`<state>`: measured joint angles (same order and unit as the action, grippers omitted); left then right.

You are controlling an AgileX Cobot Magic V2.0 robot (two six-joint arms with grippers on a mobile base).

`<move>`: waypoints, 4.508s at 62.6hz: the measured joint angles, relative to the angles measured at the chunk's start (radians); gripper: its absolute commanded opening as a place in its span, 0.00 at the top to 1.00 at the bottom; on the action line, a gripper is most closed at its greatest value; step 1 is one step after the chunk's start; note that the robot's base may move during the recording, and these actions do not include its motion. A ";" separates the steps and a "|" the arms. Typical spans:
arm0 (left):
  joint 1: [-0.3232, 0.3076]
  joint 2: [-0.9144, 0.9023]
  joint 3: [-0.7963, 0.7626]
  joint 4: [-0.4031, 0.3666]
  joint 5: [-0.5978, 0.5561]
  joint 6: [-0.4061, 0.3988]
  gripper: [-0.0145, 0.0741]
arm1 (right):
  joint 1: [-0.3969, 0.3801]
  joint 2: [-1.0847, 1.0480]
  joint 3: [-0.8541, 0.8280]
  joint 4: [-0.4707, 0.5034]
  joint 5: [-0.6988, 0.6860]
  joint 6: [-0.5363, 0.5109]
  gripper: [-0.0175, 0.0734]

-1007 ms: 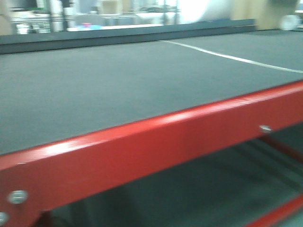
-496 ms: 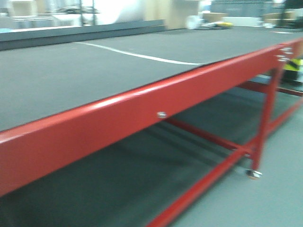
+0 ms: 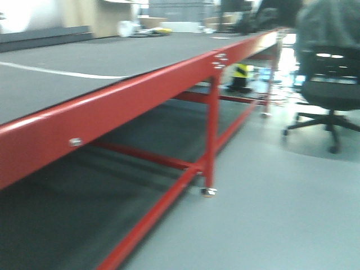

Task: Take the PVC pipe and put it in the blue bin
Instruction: 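Drive the base away from the table toward the blue bin shelves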

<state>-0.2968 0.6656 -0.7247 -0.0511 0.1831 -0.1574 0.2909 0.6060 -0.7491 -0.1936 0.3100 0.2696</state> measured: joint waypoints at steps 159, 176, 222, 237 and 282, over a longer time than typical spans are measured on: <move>0.000 0.000 0.000 0.000 0.000 0.000 0.96 | 0.000 -0.002 0.000 0.000 0.000 0.000 0.99; 0.000 0.000 0.000 0.000 0.000 0.000 0.96 | 0.000 -0.002 0.000 0.000 0.000 0.000 0.99; 0.000 0.000 0.000 0.000 0.000 0.000 0.96 | 0.000 -0.002 0.000 0.000 0.000 0.000 0.99; 0.000 0.000 0.000 0.000 0.000 0.000 0.96 | 0.000 -0.002 0.000 0.000 0.000 0.000 0.99; 0.000 0.000 0.000 0.000 0.000 0.000 0.96 | 0.000 -0.002 0.000 0.000 0.000 0.000 0.99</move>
<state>-0.2968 0.6656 -0.7247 -0.0511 0.1826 -0.1574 0.2909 0.6042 -0.7491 -0.1936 0.3100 0.2696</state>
